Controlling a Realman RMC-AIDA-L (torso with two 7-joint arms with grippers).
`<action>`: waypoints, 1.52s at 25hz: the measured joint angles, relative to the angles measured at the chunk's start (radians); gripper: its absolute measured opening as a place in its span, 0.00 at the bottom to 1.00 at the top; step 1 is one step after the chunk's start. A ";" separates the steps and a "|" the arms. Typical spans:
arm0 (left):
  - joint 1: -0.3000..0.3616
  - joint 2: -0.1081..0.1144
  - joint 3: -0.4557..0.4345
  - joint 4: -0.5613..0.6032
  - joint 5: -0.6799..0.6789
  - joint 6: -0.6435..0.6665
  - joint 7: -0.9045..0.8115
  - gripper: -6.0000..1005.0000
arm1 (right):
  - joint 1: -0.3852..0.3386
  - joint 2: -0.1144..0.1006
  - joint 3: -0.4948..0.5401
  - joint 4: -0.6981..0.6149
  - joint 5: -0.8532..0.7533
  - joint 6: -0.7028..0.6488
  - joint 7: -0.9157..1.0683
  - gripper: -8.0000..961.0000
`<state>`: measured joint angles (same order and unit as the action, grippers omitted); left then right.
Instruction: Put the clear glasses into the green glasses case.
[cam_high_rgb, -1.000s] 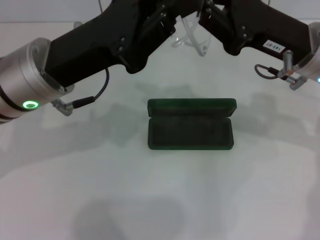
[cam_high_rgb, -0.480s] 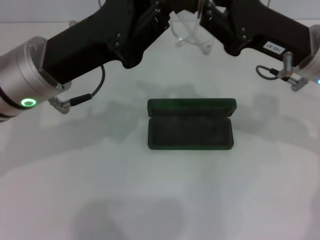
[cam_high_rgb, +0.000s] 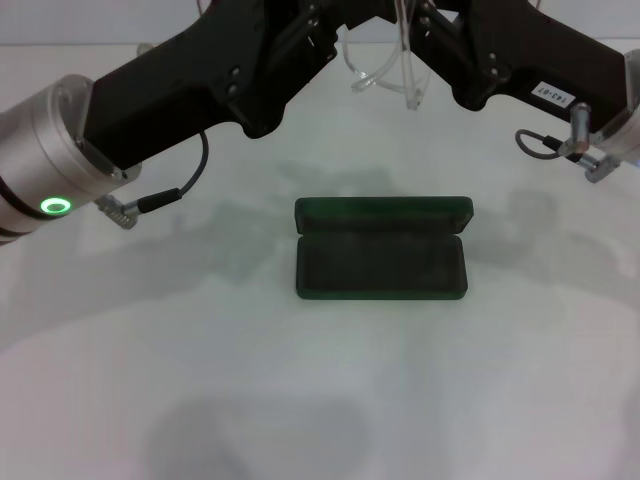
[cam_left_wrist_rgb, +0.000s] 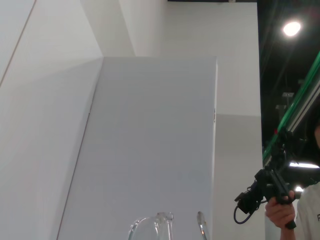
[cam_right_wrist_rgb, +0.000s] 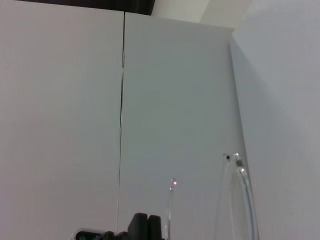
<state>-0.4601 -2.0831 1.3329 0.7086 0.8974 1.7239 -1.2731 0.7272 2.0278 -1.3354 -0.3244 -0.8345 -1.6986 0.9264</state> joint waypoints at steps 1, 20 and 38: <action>0.000 0.000 0.000 0.000 0.000 0.000 0.000 0.05 | 0.001 0.000 -0.001 0.000 0.000 0.000 0.000 0.13; -0.010 -0.003 -0.002 -0.015 -0.013 0.001 0.015 0.05 | 0.020 0.000 -0.073 0.000 0.000 0.042 0.000 0.13; -0.016 -0.003 -0.026 -0.054 -0.029 -0.002 0.014 0.05 | 0.026 0.000 -0.156 -0.035 0.002 0.080 0.000 0.13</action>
<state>-0.4761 -2.0864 1.3068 0.6546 0.8682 1.7220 -1.2588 0.7537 2.0279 -1.4913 -0.3596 -0.8328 -1.6185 0.9265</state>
